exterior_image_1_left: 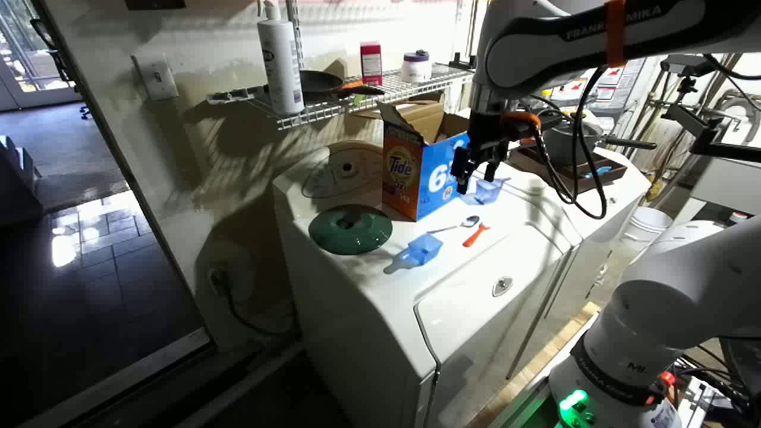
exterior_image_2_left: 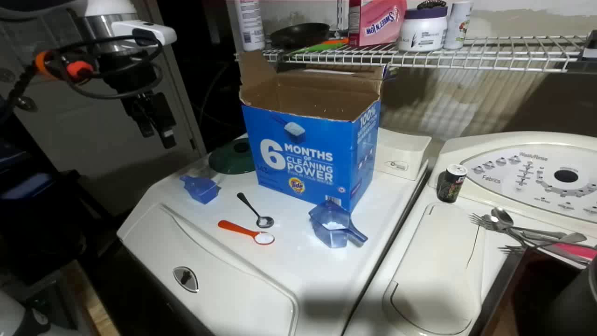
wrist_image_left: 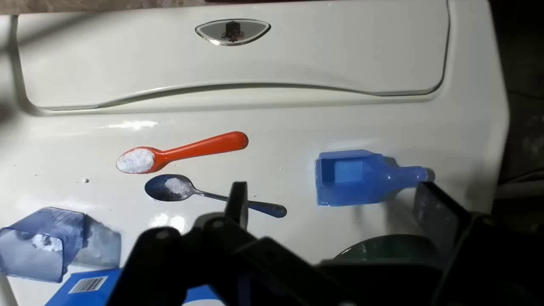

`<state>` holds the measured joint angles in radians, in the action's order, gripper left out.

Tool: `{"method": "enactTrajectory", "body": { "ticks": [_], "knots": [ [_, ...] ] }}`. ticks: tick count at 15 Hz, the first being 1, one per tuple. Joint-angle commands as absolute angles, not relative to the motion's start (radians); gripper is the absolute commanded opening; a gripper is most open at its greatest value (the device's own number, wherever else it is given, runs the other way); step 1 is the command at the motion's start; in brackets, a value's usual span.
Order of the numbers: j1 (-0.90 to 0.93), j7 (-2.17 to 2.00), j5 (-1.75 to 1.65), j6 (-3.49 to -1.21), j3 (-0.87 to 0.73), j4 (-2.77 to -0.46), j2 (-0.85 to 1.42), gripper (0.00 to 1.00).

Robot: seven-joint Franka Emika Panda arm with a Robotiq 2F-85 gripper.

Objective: Pour the contents of the orange spoon into the blue cup on the right

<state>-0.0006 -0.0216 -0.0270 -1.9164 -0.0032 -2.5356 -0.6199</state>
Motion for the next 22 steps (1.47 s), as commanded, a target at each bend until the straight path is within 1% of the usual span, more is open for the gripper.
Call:
{"method": "enactTrajectory", "body": {
  "ticks": [1,13,18,22],
  "knots": [
    [-0.003,-0.02,-0.025,-1.914,-0.001,-2.534,-0.62,1.0],
    [-0.003,-0.02,-0.025,-1.914,-0.001,-2.534,-0.62,1.0],
    [-0.014,0.131,-0.209,-1.999,-0.022,-2.545,-0.635,1.0],
    [0.031,0.291,-0.21,-2.104,-0.06,-2.568,-0.658,1.0]
  ]
}}
